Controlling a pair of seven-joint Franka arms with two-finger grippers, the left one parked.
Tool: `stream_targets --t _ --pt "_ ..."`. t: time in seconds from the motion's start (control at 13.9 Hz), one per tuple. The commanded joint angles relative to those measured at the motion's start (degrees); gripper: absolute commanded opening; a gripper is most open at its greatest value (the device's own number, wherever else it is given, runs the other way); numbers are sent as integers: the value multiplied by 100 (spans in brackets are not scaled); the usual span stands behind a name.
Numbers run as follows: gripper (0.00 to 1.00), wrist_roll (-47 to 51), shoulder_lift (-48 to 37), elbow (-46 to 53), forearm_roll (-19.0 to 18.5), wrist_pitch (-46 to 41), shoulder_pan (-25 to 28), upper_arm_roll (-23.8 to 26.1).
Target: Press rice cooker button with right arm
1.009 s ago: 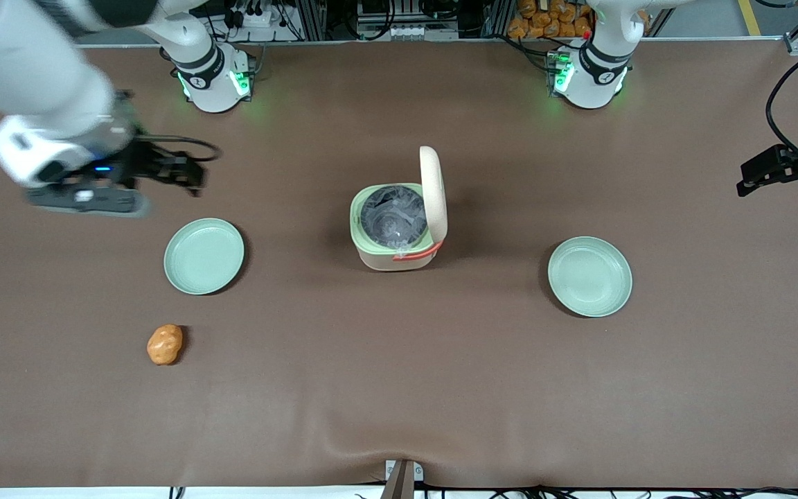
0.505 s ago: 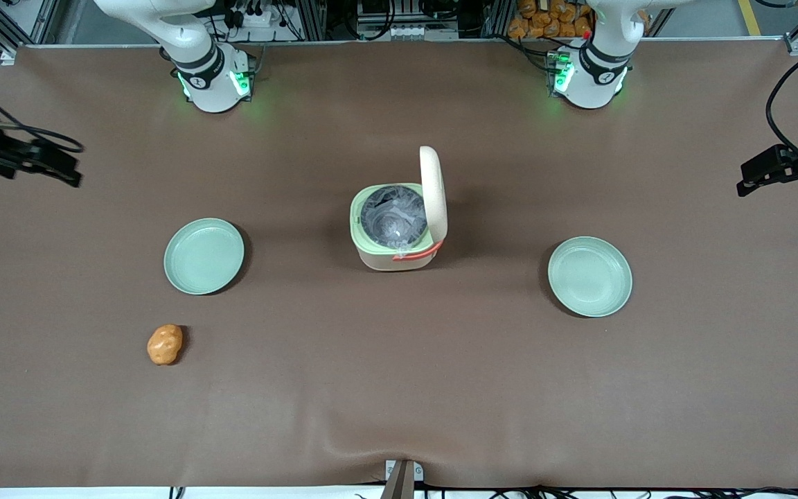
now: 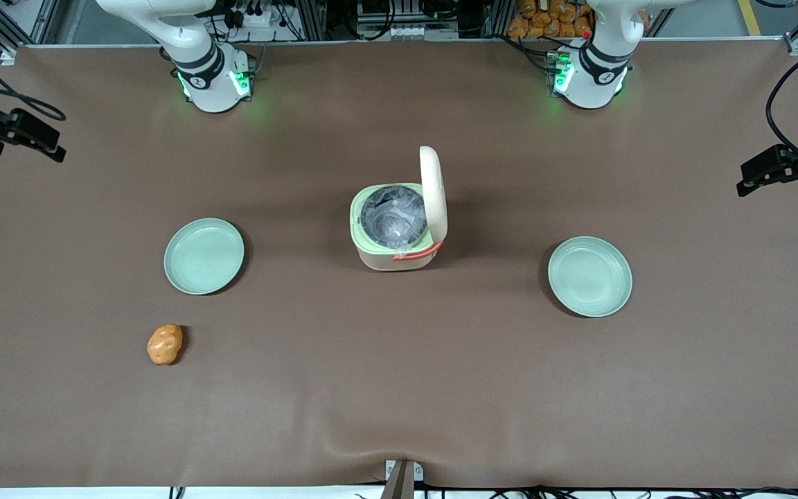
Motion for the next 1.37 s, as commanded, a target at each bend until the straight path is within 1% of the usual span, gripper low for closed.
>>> stream_targets --t 0.0,0.22,1.08,1.23,1.3 --pt "100 -194 -178 -108 26 53 -217 87" --pt "100 -194 -143 86 26 -43 -209 105" --pt "100 -221 -142 200 34 -123 -191 122" --pt "100 -229 -142 192 61 -132 -200 114" --pt "100 -264 -151 192 130 -140 -209 96"
